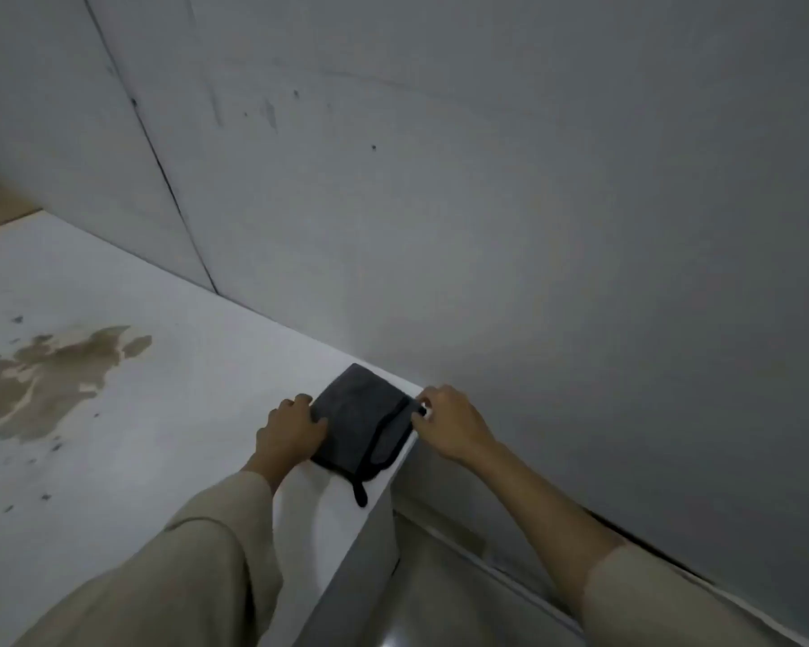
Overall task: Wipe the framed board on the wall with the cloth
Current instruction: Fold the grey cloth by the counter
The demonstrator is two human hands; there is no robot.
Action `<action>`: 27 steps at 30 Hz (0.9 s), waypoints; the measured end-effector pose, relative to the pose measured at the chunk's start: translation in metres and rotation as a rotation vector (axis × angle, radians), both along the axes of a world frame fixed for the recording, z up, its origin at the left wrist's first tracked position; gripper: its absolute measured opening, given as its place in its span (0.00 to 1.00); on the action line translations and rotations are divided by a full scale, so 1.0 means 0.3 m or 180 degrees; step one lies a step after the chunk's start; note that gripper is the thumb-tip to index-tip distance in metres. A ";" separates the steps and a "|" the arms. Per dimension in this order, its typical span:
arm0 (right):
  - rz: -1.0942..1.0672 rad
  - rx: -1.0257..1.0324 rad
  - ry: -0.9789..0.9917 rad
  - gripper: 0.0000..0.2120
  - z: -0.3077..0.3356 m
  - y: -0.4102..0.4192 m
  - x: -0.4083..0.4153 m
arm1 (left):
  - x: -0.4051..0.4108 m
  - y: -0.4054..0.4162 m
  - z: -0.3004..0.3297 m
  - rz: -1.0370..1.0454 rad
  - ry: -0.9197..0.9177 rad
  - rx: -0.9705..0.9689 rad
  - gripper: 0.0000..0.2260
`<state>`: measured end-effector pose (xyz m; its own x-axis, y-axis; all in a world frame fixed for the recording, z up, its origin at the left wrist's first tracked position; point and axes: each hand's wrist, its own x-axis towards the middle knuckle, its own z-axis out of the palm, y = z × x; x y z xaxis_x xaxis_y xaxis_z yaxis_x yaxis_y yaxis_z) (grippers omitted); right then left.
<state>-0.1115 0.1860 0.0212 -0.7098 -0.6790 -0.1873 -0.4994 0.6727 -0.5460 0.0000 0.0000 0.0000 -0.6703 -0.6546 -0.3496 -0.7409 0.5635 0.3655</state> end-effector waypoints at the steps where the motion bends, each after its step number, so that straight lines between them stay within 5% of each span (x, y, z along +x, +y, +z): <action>1: -0.0006 0.0011 -0.0025 0.17 -0.022 -0.027 -0.007 | -0.006 -0.011 -0.018 0.0040 -0.0032 -0.0009 0.23; 7: 0.0021 0.0188 -0.0221 0.20 -0.116 -0.109 -0.043 | -0.072 -0.057 -0.100 0.0245 -0.0062 -0.0128 0.24; 13: 0.0056 0.0034 -0.0372 0.17 -0.103 -0.097 -0.049 | -0.123 -0.061 -0.030 0.0322 0.0474 0.0298 0.13; 20: -0.0255 -0.0417 -0.0770 0.24 0.050 -0.072 -0.084 | -0.110 -0.025 0.195 -0.0815 0.0912 0.0356 0.08; 27: -0.0779 -0.1143 -0.1379 0.39 0.256 -0.054 -0.086 | -0.147 0.035 0.550 -0.2127 0.0412 -0.0392 0.05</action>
<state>-0.1373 0.1698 0.0981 -0.7637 -0.5800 -0.2835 -0.0356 0.4763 -0.8786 -0.0440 0.0104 0.1651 -0.9751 -0.1162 -0.1891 -0.1748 0.9271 0.3317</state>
